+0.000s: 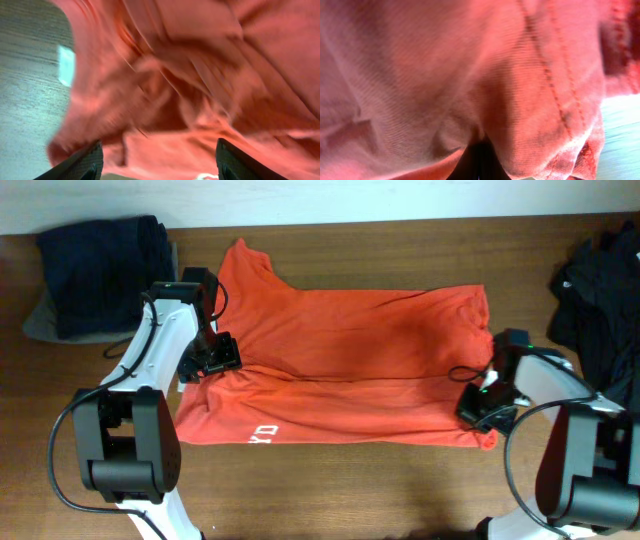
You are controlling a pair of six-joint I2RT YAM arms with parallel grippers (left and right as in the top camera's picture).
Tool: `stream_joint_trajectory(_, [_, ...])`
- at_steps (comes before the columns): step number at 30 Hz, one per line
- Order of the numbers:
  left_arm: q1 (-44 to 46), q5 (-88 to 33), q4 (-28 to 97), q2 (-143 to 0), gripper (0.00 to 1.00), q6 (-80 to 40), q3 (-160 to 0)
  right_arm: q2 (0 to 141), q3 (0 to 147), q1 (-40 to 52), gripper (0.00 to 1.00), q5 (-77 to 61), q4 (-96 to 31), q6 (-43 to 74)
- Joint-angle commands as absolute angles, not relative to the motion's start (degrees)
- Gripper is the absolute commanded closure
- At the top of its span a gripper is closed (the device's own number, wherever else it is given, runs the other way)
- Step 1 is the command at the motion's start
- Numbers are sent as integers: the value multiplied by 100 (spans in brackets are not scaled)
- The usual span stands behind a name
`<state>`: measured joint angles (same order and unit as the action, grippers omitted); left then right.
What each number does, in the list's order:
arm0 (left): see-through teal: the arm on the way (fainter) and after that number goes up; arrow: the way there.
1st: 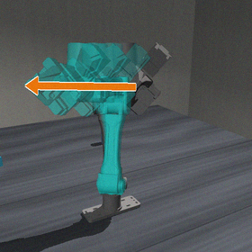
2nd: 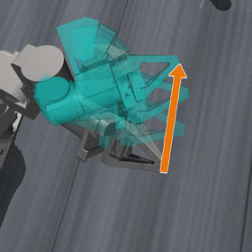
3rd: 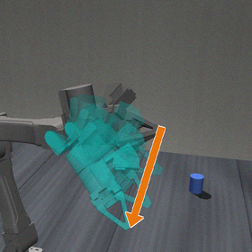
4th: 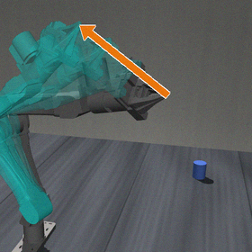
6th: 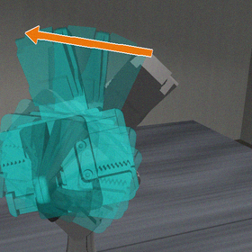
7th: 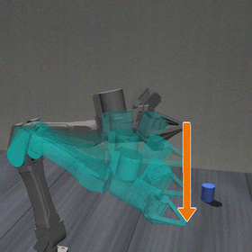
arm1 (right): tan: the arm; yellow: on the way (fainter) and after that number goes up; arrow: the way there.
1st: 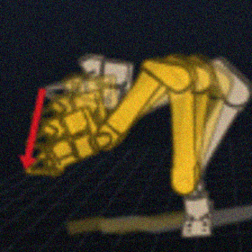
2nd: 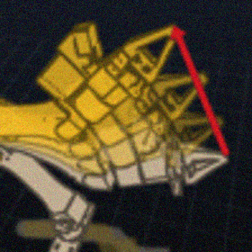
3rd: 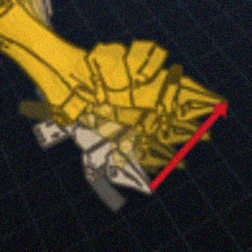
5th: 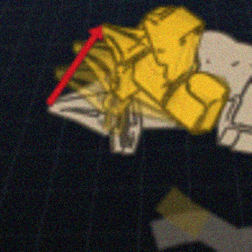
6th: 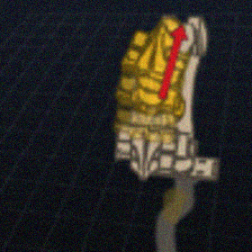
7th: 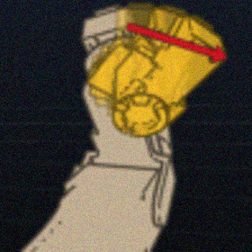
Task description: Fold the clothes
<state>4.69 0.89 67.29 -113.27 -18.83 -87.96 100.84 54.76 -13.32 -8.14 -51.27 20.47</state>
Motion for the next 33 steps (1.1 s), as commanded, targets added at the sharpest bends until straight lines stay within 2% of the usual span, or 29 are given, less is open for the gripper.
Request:
stream_joint_trajectory(1, [445, 150, 6657, -11284, 27, -1835, -8744, 10158, 5579, -1702, 93, -60, -4899, 1890])
stream_joint_trajectory(4, [445, 150, 6578, -11284, 27, -1833, -8744, 10158, 5857, -1883, 92, -82, -5022, 1892])
stream_joint_trajectory(10, [447, -154, 6368, -11284, 27, -1376, -8746, 10158, 6810, -1918, 80, -591, -5833, 1800])
stream_joint_trajectory(11, [447, -320, 6375, -11281, 27, -1284, -8746, 10158, 6989, -1914, 72, -792, -5990, 1656])
stream_joint_trajectory(13, [447, -631, 6429, -11281, 27, -1326, -8746, 10158, 7341, -1914, 30, -1199, -6311, 1420])
stream_joint_trajectory(14, [447, -687, 6471, -11281, 27, -1503, -8746, 10158, 7476, -1914, 14, -1337, -6447, 1369])
stream_joint_trajectory(15, [447, -690, 6539, -11281, 27, -1831, -8746, 10158, 7592, -1914, 4, -1433, -6571, 1374])
stream_joint_trajectory(16, [447, -690, 6613, -11281, 27, -2071, -8746, 10158, 7686, -1914, 1, -1505, -6678, 1374])
stream_joint_trajectory(23, [447, -687, 6796, -11284, 27, -2622, -8746, 10158, 7806, -1907, 1, -1612, -7041, 1372])
stream_joint_trajectory(33, [447, -1076, 6136, -11292, 27, -3398, -8709, 10158, 7806, -1455, 1, -1592, -7078, 1219])
